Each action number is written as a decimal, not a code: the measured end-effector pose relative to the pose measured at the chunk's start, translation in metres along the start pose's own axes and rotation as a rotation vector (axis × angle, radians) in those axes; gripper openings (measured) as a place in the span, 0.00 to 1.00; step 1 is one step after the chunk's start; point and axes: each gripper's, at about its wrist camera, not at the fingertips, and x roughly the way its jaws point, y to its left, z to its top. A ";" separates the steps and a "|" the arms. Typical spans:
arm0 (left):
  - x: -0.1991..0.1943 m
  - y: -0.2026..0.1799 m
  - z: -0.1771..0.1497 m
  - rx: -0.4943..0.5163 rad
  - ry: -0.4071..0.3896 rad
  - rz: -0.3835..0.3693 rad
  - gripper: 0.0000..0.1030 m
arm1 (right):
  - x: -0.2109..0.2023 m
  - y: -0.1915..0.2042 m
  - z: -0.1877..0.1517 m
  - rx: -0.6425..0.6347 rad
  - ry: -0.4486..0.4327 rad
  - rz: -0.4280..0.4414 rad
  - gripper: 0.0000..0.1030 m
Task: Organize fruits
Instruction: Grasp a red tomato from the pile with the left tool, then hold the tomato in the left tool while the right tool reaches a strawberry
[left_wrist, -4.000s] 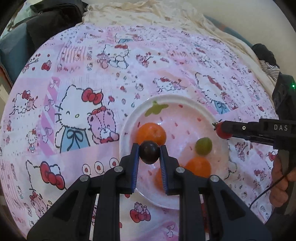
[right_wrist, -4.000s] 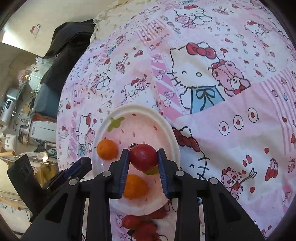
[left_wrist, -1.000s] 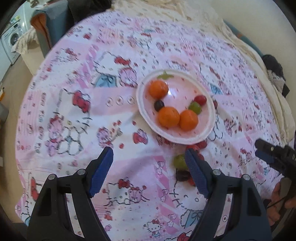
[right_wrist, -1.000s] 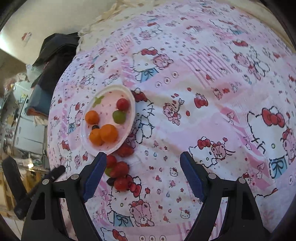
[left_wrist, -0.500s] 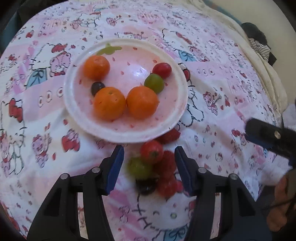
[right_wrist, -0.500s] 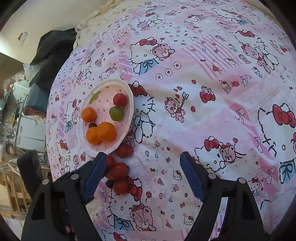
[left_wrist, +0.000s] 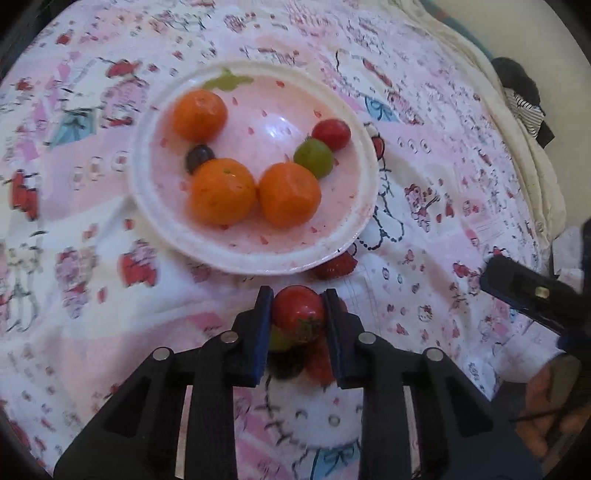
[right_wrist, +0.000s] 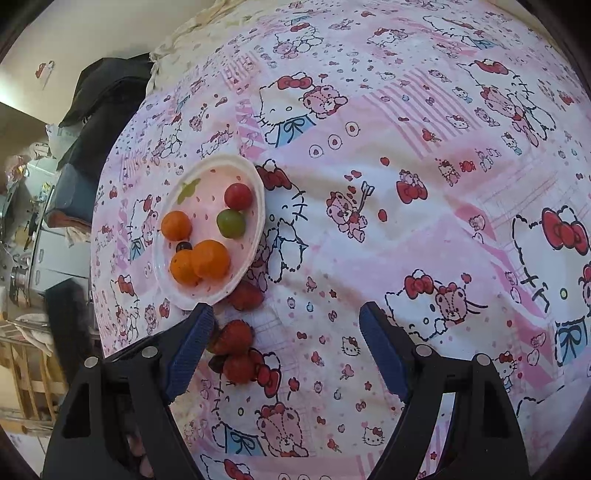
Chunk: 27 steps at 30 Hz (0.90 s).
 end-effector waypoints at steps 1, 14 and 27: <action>-0.010 0.002 -0.002 -0.001 -0.014 0.007 0.22 | 0.003 0.001 -0.001 -0.002 0.011 0.011 0.81; -0.075 0.045 -0.030 -0.016 -0.083 0.153 0.22 | 0.082 0.064 -0.036 -0.350 0.213 -0.122 0.80; -0.079 0.037 -0.021 -0.025 -0.116 0.108 0.23 | 0.100 0.090 -0.041 -0.515 0.190 -0.232 0.80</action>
